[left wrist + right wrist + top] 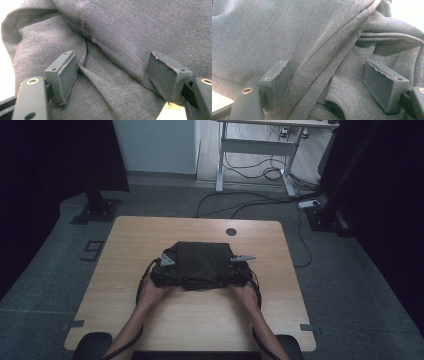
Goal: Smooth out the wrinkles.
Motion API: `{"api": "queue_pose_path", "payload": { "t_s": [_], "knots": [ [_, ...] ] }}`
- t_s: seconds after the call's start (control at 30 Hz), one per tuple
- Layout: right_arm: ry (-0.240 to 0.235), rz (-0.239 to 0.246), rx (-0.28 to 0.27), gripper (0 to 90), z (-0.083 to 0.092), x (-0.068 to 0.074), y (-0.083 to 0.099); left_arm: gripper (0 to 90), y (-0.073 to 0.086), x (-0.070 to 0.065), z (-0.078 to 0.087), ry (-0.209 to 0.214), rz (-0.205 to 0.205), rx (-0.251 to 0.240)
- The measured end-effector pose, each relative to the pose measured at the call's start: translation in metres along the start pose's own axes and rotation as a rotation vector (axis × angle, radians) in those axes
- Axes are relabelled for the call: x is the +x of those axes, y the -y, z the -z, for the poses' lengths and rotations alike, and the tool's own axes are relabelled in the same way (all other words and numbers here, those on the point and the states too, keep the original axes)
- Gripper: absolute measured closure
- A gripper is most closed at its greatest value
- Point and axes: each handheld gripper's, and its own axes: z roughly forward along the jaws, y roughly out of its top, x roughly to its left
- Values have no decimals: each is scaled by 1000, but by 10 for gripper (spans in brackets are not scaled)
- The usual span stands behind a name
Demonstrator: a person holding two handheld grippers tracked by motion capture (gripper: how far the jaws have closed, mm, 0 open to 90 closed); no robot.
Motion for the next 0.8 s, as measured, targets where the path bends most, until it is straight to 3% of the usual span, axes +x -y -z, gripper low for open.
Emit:
{"api": "queue_pose_path", "payload": {
  "t_s": [0.3,0.6,0.8],
  "knots": [
    [-31,-18,4,205,6,-2,-3,156,-3,-1,4,7,-4,9],
    [-68,25,-12,164,28,3,-5,138,2,-4,26,14,-23,1],
    [-70,89,-5,137,50,8,-6,112,7,-5,48,21,-18,-23]
  ]
}}
